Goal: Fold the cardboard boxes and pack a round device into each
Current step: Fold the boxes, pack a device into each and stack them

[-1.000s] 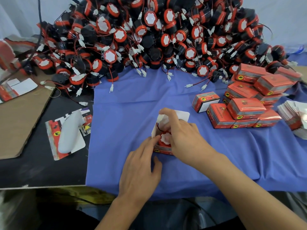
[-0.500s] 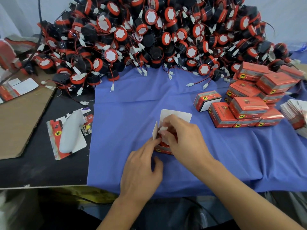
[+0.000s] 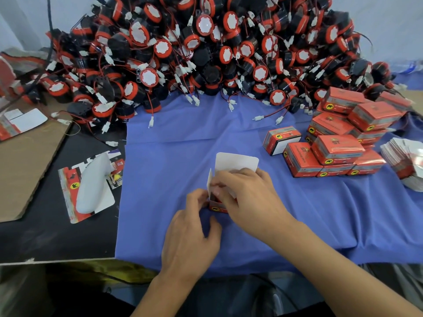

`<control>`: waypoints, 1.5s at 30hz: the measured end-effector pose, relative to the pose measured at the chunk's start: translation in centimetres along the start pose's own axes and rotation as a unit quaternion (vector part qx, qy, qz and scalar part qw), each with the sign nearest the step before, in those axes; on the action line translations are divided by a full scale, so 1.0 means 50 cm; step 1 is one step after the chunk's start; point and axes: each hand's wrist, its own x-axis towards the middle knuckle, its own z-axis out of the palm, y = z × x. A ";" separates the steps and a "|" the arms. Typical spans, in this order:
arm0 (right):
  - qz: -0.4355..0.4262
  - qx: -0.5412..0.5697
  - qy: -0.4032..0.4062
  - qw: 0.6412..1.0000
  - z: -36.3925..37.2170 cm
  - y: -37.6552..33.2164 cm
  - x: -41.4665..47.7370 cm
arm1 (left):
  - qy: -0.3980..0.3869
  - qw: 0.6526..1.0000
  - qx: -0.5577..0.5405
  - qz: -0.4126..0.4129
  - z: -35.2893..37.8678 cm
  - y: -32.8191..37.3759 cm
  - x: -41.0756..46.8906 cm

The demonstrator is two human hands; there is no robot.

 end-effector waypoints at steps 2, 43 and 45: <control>-0.003 -0.022 -0.004 1.000 0.001 -0.004 -0.001 | -0.007 1.000 -0.003 -0.004 -0.001 0.002 0.001; 0.106 0.449 0.011 0.887 0.040 0.107 -0.083 | -0.130 0.977 -0.169 -0.001 -0.031 0.017 0.099; 0.090 0.414 0.010 0.906 0.041 0.118 -0.091 | -0.179 0.970 -0.167 0.004 -0.044 0.006 0.095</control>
